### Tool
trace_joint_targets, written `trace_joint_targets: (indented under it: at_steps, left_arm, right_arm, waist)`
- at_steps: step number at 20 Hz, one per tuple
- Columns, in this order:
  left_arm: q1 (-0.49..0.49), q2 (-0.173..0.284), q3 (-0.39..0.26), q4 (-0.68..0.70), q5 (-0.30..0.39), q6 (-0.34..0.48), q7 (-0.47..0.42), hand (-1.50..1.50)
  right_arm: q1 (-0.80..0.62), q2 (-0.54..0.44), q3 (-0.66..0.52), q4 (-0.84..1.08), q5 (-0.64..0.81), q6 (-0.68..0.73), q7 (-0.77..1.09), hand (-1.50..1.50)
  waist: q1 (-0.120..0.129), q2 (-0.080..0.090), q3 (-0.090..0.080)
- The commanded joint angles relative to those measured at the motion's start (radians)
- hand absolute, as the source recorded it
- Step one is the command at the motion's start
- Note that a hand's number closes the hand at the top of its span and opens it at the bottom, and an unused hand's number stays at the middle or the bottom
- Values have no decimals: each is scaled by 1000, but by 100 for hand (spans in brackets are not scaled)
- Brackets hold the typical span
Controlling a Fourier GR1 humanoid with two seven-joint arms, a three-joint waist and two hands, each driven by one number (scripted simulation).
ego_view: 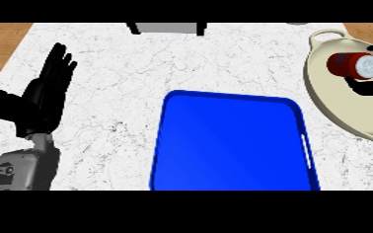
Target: Pick the can from the tray and place it in the pot
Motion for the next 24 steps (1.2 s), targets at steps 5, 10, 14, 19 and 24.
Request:
trace_joint_targets:
  at_steps: [5, 10, 14, 19, 24]
  left_arm:
    - [-13, -6, -6, 10, -13, 3, -1, 0]
    - [-1, -21, -11, -27, -5, 10, 14, 0]
    - [29, -12, -8, -20, -2, -9, 8, 0]
    - [-15, -9, 10, 42, -17, -1, -34, 0]
    - [40, -9, 3, -33, 6, -21, 9, 0]
  right_arm:
    - [-110, -25, -61, 331, -107, 125, -176, -150]
    - [-165, -1, -176, 344, -274, 234, -280, -150]
    - [-176, -96, -265, 409, -368, 330, -323, -150]
    - [-144, -222, -324, 485, -435, 453, -340, -150]
    - [-127, -319, -341, 547, -459, 546, -364, -150]
  waist:
    - [8, 6, 2]
    - [-1, -1, 2]
    - [-4, 0, 1]
    - [-16, 1, 1]
    - [2, 2, 2]
